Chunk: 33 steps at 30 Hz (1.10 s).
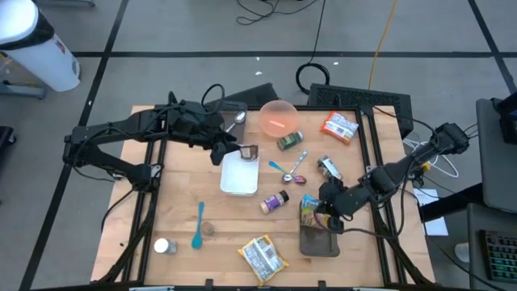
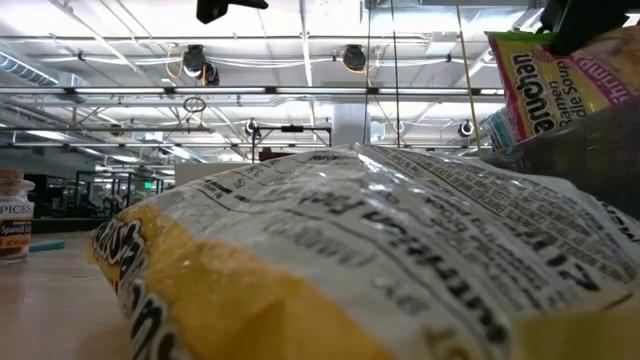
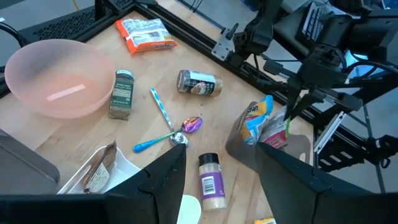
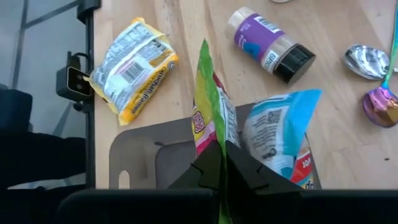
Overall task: Pick & Place Food Item
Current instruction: Put the green noodle pack into the bottom black transparent bin
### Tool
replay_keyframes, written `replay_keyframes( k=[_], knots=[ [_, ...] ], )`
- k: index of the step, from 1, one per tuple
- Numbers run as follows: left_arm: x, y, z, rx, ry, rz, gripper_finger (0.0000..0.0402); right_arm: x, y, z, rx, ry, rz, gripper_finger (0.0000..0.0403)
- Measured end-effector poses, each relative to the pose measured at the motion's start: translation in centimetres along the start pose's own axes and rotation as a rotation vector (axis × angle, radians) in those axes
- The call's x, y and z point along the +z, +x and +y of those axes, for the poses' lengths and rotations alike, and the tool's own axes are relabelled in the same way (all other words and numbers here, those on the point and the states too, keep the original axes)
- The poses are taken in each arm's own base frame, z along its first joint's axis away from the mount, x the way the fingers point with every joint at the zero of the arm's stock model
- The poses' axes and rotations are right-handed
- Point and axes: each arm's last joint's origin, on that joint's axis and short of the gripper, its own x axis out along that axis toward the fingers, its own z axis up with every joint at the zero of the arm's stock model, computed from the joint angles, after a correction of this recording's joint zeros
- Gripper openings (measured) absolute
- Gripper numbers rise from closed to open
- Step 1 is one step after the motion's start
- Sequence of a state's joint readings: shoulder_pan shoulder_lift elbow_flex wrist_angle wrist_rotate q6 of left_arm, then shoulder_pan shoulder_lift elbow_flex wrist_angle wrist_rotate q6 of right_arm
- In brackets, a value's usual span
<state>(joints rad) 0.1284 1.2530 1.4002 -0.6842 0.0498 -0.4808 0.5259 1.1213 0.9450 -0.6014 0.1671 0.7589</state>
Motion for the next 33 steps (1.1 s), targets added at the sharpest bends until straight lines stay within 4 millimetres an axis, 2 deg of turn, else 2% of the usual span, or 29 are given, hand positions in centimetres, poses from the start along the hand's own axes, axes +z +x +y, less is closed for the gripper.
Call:
replay_keyframes(
  k=[23,33],
  knots=[
    [0.0,0.0,0.0,0.001,0.011,0.0,0.0202,-2.3,0.5,0.4,-0.091,-0.091,-0.045,0.0],
    [0.0,0.0,0.0,0.008,0.006,-0.003,0.0202,-2.5,0.6,0.6,-0.11,-0.137,-0.062,0.0]
  ],
)
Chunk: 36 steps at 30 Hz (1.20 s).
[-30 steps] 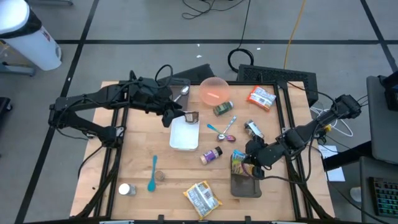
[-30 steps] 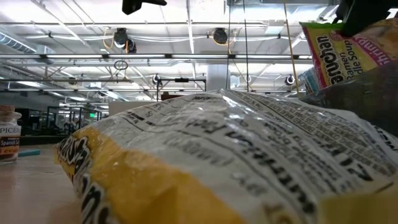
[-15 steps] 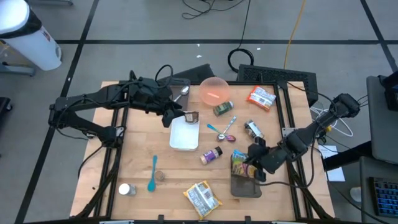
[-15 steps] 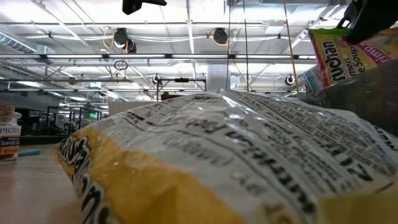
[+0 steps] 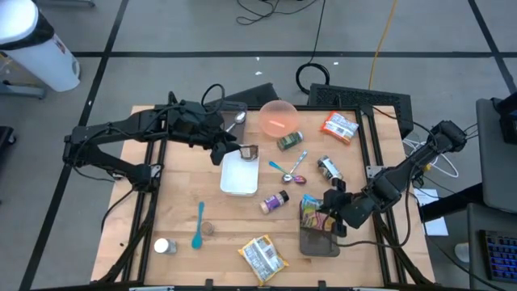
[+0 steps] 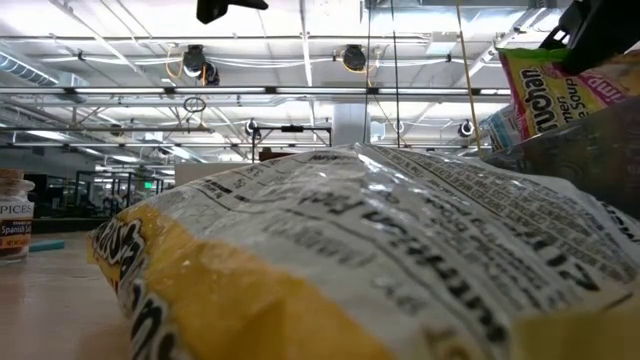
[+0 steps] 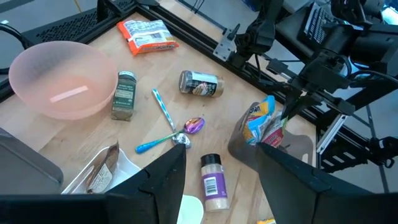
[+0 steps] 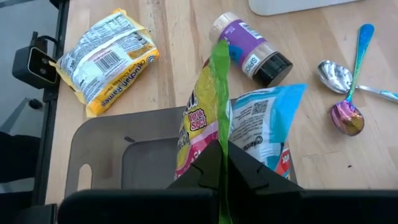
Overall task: Pick & Place Food Item
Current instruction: Put the green noodle pack into the bottom black transparent bin
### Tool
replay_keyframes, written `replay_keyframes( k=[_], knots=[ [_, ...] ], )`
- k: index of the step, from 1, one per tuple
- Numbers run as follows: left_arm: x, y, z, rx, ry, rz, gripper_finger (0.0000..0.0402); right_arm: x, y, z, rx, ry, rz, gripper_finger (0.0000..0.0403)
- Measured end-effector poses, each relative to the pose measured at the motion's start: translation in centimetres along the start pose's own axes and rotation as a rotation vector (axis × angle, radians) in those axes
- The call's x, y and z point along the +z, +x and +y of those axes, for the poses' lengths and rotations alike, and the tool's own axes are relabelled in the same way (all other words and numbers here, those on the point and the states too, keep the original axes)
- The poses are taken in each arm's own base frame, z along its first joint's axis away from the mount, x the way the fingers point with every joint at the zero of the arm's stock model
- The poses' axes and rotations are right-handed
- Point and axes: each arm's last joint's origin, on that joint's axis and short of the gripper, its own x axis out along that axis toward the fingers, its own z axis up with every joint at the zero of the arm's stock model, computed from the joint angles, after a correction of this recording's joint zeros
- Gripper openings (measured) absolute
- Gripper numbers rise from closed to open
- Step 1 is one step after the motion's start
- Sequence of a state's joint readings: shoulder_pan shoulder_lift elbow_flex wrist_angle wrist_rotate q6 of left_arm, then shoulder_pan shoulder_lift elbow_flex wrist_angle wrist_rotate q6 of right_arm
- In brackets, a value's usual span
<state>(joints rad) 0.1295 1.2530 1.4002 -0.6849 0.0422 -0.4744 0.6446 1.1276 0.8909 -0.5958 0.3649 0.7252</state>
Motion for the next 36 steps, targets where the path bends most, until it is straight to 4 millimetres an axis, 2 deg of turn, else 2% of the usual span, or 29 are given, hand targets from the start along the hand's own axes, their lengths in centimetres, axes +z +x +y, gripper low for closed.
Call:
replay_keyframes(
  k=[8,36],
  knots=[
    [0.0,0.0,0.0,0.001,-0.003,0.0,0.0202,-0.2,1.2,0.5,-0.001,-0.04,0.037,0.0],
    [0.0,0.0,0.0,0.001,-0.002,0.0,0.0202,-0.3,1.4,0.4,-0.028,-0.053,0.03,0.0]
  ],
)
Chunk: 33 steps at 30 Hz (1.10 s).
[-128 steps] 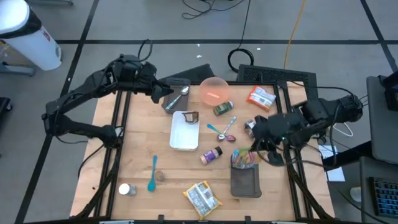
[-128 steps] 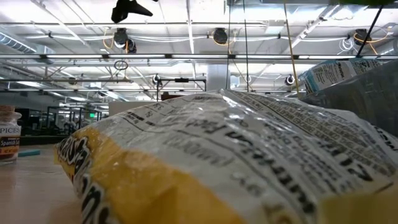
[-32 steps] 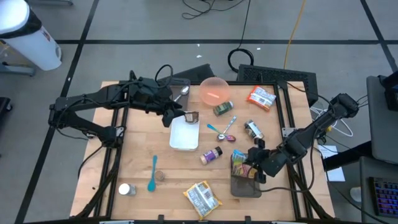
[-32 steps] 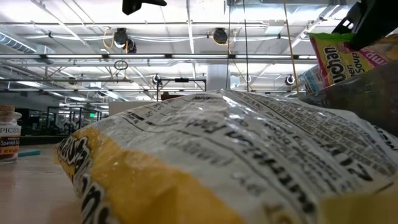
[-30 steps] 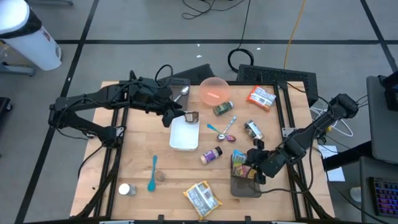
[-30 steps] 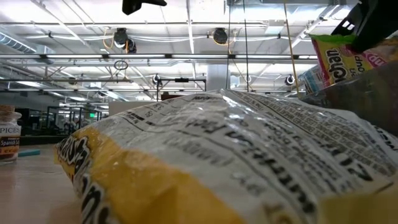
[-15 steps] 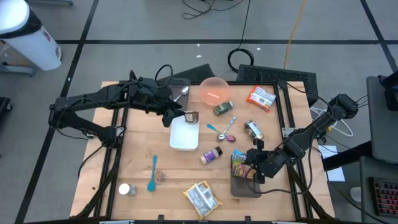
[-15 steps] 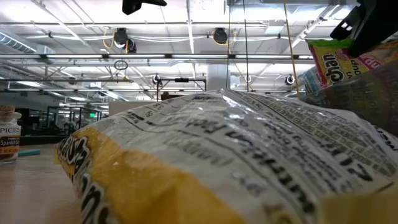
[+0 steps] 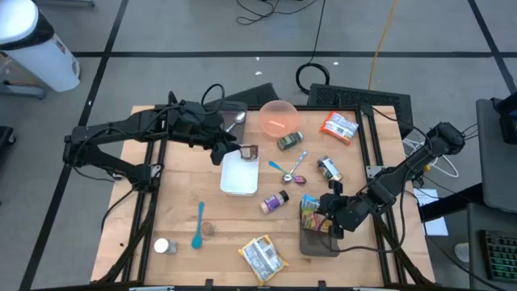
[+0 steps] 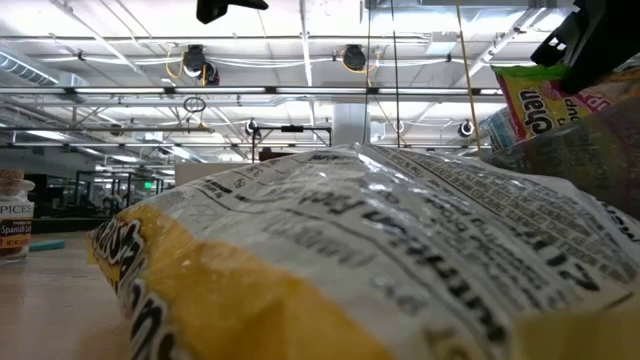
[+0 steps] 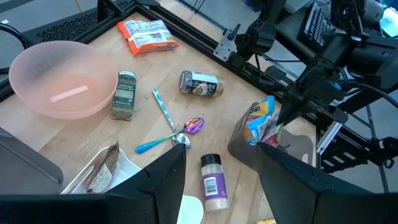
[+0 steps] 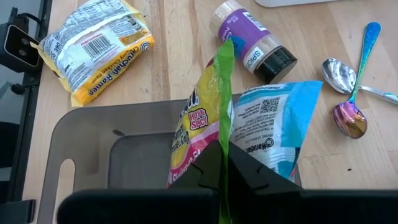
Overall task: Pick & Place Food Item
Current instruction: Put the green noodle pack into the bottom black transparent bin, then put the brown seasoning bottle into the white bin
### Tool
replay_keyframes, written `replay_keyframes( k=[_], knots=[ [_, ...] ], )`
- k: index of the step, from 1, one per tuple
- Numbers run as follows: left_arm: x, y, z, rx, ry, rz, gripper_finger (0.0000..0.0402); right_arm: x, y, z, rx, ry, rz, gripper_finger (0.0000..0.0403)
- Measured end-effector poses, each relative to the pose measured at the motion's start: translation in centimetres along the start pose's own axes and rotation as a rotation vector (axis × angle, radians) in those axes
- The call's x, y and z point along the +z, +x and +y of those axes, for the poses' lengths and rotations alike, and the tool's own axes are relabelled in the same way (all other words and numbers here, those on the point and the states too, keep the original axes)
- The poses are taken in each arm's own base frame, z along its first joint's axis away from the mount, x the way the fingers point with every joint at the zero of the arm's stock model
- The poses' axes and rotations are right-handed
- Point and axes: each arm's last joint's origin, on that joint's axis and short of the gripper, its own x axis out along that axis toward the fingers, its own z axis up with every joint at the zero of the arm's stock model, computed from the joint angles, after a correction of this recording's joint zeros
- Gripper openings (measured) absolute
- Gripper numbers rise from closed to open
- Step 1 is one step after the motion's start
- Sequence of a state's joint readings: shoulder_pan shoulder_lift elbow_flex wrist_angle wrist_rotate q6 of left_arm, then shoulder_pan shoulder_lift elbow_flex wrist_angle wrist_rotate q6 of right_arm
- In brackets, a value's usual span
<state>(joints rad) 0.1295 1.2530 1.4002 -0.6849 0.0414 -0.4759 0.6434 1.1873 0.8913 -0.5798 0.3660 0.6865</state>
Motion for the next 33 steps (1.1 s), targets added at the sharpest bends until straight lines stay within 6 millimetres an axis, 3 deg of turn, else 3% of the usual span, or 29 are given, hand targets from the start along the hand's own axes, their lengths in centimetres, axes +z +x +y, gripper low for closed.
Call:
replay_keyframes(
  k=[11,24,33],
  knots=[
    [0.0,0.0,0.0,0.0,0.0,0.0,0.0202,0.01,-0.01,0.01,0.002,0.0,0.0,0.0003],
    [0.0,0.0,0.0,0.0,0.007,0.0,0.0202,0.09,-0.01,0.06,0.007,0.002,-0.007,0.0083],
    [-0.01,0.0,0.0,0.0,0.01,0.001,0.0202,0.45,-0.6,0.05,0.039,-0.001,-0.044,0.01]
  ],
)
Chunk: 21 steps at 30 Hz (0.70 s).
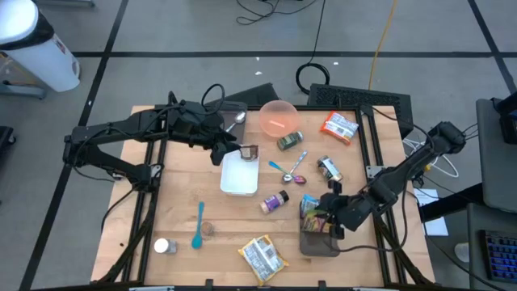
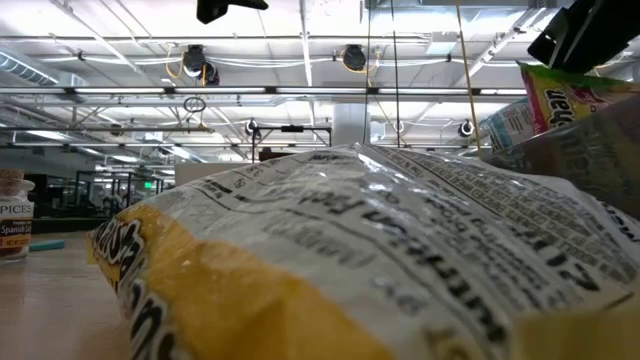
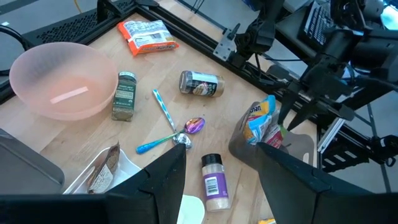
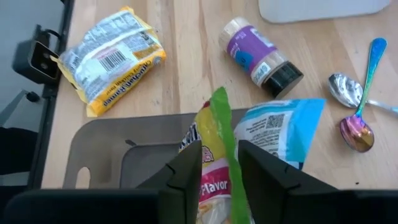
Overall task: Pick & Place Food Item
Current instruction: Put the brown seasoning bottle into the white bin
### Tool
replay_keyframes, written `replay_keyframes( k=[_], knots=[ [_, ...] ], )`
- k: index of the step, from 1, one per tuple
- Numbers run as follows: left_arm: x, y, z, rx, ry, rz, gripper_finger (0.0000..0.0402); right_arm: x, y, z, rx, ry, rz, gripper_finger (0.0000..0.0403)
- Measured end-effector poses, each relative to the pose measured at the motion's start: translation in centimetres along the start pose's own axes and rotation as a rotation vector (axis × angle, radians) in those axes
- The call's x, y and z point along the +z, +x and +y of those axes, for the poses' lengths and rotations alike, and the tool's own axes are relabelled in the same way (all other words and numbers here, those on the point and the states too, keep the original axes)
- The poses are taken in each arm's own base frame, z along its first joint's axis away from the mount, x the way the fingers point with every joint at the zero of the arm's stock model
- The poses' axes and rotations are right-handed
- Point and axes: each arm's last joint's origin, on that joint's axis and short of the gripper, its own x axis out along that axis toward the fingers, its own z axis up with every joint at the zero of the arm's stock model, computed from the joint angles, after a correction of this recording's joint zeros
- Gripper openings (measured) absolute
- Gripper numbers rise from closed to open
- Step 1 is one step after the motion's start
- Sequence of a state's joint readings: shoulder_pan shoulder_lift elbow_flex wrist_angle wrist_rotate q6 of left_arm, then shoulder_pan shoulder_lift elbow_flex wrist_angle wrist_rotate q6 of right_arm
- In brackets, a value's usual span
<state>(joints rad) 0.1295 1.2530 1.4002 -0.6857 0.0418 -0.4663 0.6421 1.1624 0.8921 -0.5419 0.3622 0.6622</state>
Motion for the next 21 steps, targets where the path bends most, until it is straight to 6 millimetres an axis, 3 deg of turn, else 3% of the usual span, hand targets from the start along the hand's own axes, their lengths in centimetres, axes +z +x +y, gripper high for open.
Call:
replay_keyframes(
  k=[10,15,21],
  knots=[
    [0.0,0.0,0.0,-0.001,0.01,-0.001,0.0202,1.5,-3.7,-1.9,0.065,0.051,-0.153,0.0106],
    [0.0,0.0,0.0,-0.002,-0.025,-0.004,0.0202,3.5,-6.5,-3.6,0.129,0.123,-0.375,0.0106],
    [0.5,0.0,-0.3,-0.031,-0.038,-0.054,0.0202,5.9,-9.6,-5.3,0.135,0.069,-0.689,0.0103]
  ],
)
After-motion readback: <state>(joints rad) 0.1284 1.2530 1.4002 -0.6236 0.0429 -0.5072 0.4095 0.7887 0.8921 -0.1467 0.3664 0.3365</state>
